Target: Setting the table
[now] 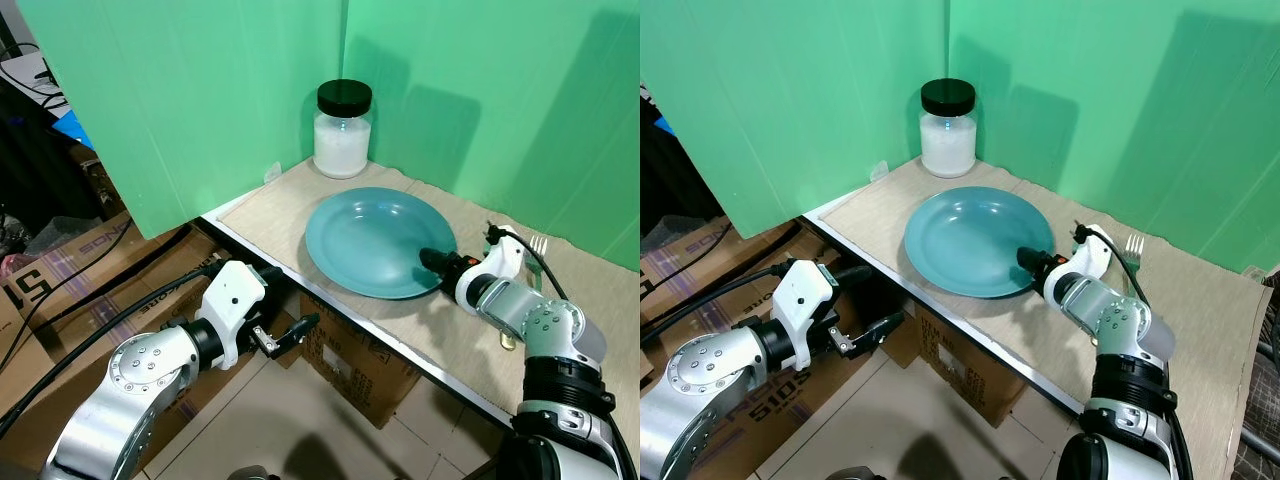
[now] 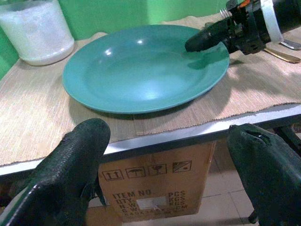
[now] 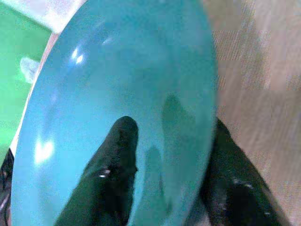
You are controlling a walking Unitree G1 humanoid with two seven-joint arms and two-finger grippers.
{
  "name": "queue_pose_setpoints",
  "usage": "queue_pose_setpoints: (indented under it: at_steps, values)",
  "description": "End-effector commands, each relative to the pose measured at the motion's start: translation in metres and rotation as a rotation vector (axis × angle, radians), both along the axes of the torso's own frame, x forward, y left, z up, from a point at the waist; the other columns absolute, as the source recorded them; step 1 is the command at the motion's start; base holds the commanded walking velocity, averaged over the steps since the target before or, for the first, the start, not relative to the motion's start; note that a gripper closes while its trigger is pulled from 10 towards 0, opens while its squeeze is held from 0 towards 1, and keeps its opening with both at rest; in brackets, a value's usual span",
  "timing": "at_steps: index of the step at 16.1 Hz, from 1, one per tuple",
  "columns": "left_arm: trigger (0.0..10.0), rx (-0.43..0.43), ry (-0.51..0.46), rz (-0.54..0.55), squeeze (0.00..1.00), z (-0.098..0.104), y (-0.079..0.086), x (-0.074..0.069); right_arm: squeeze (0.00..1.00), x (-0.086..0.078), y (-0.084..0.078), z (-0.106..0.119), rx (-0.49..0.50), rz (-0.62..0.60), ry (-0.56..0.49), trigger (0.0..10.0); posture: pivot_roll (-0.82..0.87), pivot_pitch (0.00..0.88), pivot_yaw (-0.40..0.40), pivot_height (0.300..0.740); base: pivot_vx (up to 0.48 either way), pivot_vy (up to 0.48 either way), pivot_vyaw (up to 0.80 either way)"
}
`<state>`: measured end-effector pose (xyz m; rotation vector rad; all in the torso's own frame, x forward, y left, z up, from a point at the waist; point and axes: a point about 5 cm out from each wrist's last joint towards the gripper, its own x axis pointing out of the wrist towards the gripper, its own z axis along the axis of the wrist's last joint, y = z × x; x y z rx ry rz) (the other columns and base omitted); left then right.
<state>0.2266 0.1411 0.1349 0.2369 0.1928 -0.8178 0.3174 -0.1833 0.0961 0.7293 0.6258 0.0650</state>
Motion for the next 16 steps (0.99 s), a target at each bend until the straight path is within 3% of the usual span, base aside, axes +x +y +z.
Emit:
queue_pose_setpoints:
  at_steps: [1, 10, 14, 16]
  values:
    - [10.0, 0.009, -0.008, -0.005, 0.00, 0.000, -0.001, 0.001, 0.00, 0.002, 0.006, 0.001, -0.002, 0.034, 0.004, 0.0, 0.12, 0.000, 0.017, 0.740, 0.000, 0.000, 0.00]
    - [10.0, 0.014, -0.015, -0.003, 0.00, 0.000, -0.002, 0.001, 0.00, 0.002, 0.005, 0.000, 0.011, 0.019, 0.006, 0.0, 0.11, 0.000, 0.016, 0.740, 0.000, 0.000, 0.00]
    - [10.0, 0.017, -0.027, -0.003, 0.00, 0.001, -0.001, 0.003, 0.00, 0.001, 0.002, 0.017, 0.082, -0.035, -0.057, 0.0, 0.11, 0.000, 0.024, 0.740, 0.000, 0.000, 0.00]
    - [10.0, 0.012, -0.043, 0.000, 0.00, 0.005, -0.002, 0.005, 0.00, -0.004, -0.002, 0.038, 0.138, -0.076, -0.157, 0.0, 0.11, 0.000, 0.024, 0.740, 0.000, 0.000, 0.00]
